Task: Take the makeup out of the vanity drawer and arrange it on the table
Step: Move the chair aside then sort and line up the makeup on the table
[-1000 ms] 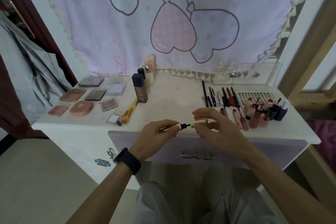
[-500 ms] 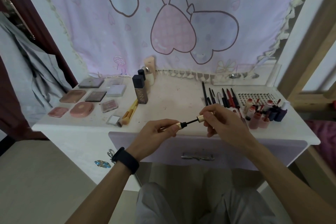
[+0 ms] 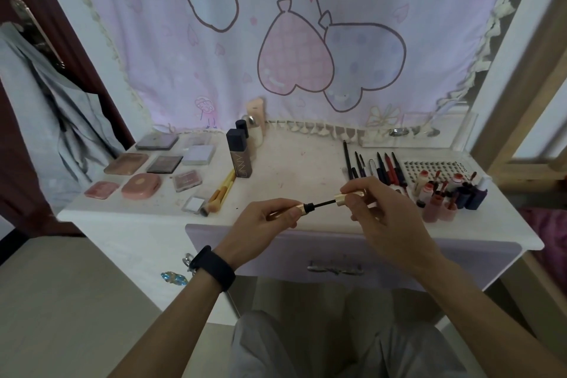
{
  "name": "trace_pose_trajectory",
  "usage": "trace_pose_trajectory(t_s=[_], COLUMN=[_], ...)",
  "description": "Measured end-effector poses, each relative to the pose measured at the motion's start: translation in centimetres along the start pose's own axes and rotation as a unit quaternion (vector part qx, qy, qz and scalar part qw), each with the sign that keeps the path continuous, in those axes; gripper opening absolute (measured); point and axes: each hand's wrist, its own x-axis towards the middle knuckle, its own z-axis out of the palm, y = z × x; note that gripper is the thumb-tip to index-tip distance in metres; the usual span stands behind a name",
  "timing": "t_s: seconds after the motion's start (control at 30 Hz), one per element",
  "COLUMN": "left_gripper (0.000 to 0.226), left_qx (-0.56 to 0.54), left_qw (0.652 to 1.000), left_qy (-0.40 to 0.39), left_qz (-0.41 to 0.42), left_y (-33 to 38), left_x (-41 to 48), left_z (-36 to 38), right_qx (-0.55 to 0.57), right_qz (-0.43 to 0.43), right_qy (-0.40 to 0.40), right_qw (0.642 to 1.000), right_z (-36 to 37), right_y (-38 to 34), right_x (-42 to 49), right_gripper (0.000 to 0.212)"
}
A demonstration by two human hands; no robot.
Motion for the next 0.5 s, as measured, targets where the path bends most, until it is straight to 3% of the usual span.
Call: trace_pose_trajectory(t_s=[0.23, 0.5], left_gripper=[0.029, 0.018], left_qx=[-0.005, 0.016], left_qw=[1.000, 1.000], left_qy=[-0.011, -0.020], left_qz=[0.003, 0.008], left_y=[0.53, 0.45], left_x=[0.00, -0.06], left_z=[-0.07, -0.27], right_qx=[0.050, 0.056], right_qz=[0.040, 0.080], right_qy=[0.015, 0.001], right_qw=[0.998, 0.995], right_z=[-0.15, -0.42], right_y=[0.51, 0.94], right_x=[-0.05, 0.17], right_gripper=[0.022, 0.010])
